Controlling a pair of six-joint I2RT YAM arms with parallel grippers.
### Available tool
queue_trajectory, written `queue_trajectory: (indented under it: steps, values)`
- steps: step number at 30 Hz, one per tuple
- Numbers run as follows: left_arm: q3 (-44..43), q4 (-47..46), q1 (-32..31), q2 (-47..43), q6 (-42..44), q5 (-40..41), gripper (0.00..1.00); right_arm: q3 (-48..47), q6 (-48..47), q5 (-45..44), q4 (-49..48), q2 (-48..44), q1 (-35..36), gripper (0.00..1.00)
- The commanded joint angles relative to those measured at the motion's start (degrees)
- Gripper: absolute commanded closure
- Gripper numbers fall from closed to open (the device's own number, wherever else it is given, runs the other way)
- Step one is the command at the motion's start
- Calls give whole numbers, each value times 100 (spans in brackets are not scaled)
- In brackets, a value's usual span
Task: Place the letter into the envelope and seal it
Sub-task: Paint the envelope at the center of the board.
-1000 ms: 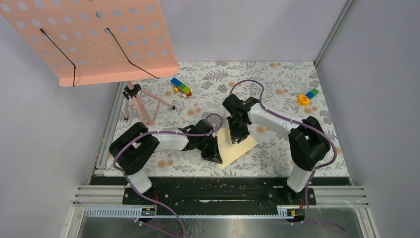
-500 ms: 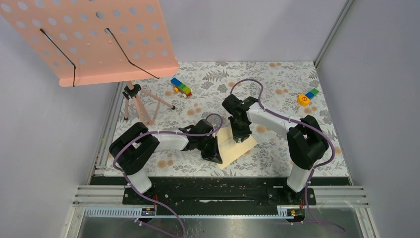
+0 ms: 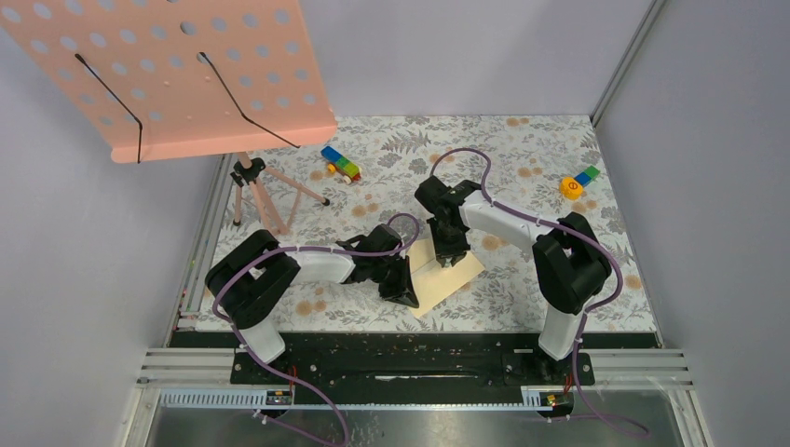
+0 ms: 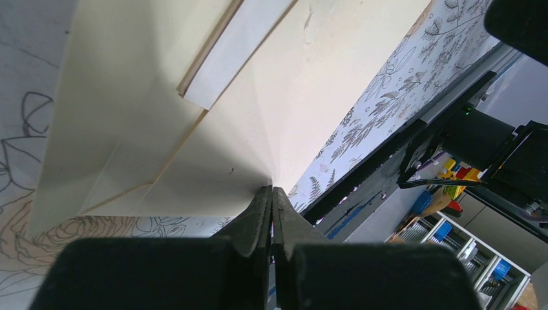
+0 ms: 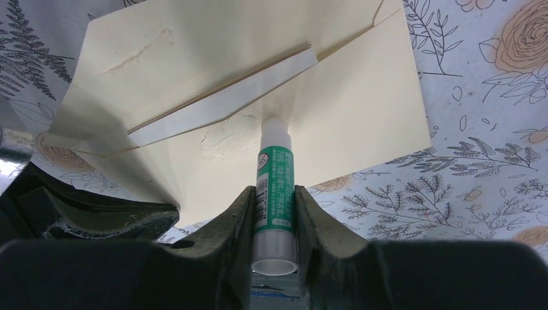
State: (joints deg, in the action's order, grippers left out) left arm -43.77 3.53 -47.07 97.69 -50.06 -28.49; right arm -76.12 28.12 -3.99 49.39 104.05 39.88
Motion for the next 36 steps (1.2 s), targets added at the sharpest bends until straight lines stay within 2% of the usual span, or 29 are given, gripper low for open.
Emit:
queue_trajectory:
  steps: [1,19,27,36]
  values:
    - [17,-89,-35,19,-6,166,100,-213,-42,-84,63,49,38,100]
    - [62,-142,-44,43,-52,159,100,325,-8,34,-289,214,35,100]
    - [29,-150,-58,98,-70,160,100,542,98,499,-446,-28,58,100]
    - [20,-186,-60,128,-104,131,100,206,278,619,-345,130,598,100]
